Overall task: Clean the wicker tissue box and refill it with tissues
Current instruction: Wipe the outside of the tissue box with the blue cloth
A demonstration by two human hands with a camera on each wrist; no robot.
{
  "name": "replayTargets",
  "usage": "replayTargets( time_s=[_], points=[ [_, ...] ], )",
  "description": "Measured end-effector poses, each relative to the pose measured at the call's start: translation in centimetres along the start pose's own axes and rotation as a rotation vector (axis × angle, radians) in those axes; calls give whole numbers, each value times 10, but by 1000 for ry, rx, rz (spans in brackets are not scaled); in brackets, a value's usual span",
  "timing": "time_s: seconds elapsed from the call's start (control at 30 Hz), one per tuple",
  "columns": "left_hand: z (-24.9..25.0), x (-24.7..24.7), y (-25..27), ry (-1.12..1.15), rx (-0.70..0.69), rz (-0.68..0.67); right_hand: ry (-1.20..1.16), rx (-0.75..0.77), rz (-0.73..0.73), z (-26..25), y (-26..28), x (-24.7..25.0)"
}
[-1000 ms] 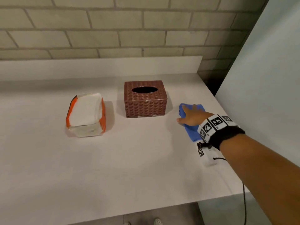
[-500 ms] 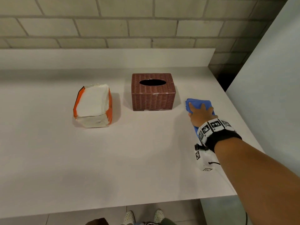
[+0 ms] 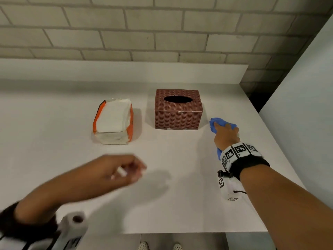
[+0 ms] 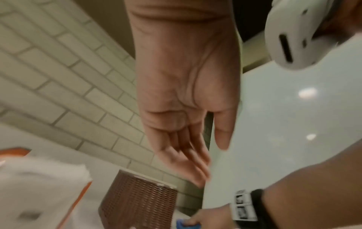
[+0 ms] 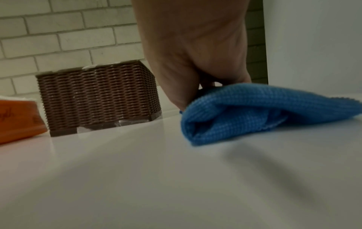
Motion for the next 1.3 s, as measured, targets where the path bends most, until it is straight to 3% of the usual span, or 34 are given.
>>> replayTargets(
  time_s=[0.07,0.2,0.43,0.63,0.77,1.0,1.3],
  points=[
    [-2,10,-31,-8,-29,207,26,38,13,-1,-3,2],
    [-23,28,-98,-19,33,359,-143,25,33,0,-8,11],
    [-69,29,-161,53,337,274,-932,62,-205,-12,-7,37],
    [-90,34,-184,145,330,357,-1177,55,-423,-28,6,55],
    [-94,39,-193,266,298,332,-1408,66,-607,-33,10,59],
    [-107,36,-201,383,220,235,-1586,109,-841,-45,-4,53],
    [-100,44,-211,424,120,235,-1560,-5,-799,-44,-21,54]
  ],
)
Point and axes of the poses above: each hand's wrist, its own y-axis away from the middle knuckle, its own x-axis out of the back of the hand, z = x × y, the point moved 2 cm from there along -y, towards the middle knuckle, and after that the axes turned 15 degrees about -x, right-handed, at the moved point
